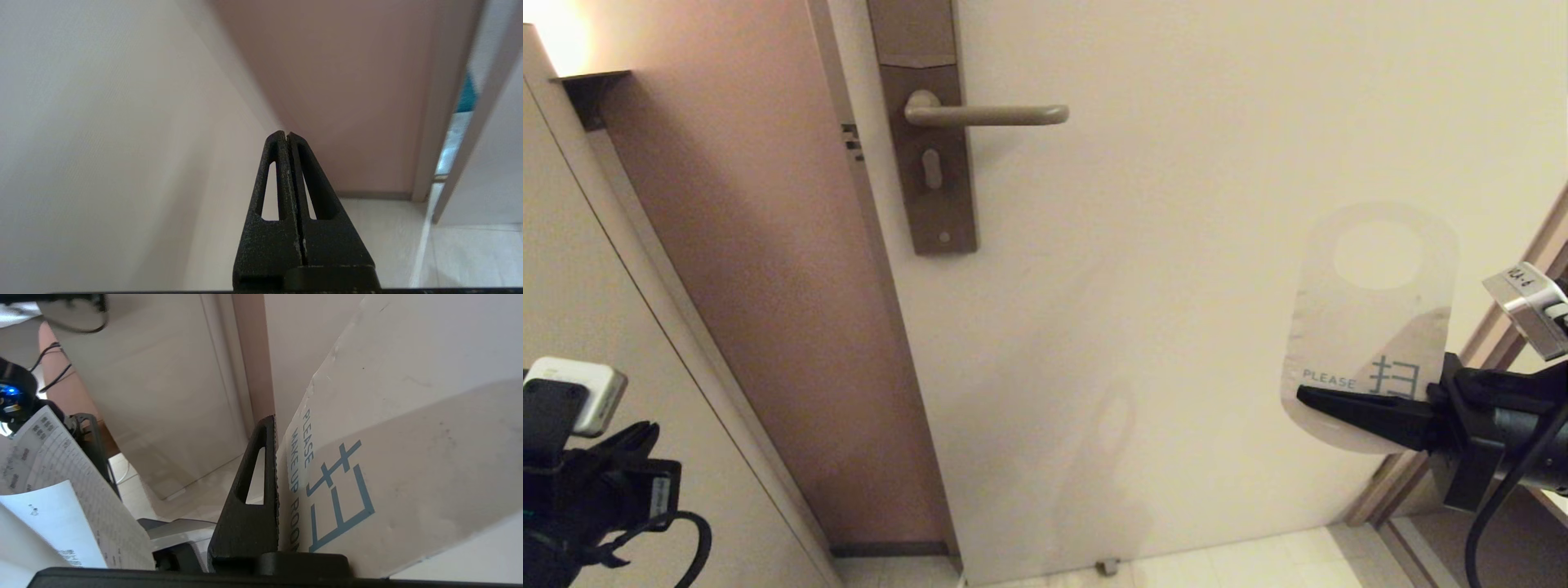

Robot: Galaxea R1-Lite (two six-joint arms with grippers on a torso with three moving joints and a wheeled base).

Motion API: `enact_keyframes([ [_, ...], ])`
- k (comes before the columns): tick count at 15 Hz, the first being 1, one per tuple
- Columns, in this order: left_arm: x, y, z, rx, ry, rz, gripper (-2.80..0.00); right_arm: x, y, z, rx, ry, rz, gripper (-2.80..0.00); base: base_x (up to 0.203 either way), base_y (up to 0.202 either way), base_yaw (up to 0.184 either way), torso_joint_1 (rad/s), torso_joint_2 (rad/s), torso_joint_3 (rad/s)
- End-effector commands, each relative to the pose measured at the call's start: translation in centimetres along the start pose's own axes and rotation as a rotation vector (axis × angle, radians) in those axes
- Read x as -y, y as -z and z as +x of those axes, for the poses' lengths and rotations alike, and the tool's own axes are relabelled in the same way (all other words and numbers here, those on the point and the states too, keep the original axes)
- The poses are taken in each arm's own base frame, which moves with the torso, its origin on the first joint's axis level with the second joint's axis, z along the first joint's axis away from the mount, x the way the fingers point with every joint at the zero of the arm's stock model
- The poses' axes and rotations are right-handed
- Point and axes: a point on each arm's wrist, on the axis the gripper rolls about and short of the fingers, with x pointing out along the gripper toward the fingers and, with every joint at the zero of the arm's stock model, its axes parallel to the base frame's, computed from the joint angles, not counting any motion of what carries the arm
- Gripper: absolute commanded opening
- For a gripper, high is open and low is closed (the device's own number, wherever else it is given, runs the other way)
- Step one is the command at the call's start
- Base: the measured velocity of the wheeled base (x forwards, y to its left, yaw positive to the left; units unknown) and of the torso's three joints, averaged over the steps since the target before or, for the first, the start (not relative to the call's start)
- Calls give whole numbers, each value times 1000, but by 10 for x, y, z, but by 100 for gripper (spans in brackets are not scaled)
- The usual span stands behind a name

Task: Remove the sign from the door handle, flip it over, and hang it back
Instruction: Hang the sign back with the other side facing out

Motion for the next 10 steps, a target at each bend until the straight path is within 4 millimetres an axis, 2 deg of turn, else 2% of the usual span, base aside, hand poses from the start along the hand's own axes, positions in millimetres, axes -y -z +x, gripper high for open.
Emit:
enact_keyframes([
  [1, -9, 13, -18, 26, -38, -28, -280, 2, -1, -1, 4, 6, -3, -280, 0, 0, 0, 0, 0, 0],
  [10, -26, 74, -89, 88, -62, -50, -280, 10, -5, 0, 12, 32, -9, -280, 0, 0, 0, 0, 0, 0],
])
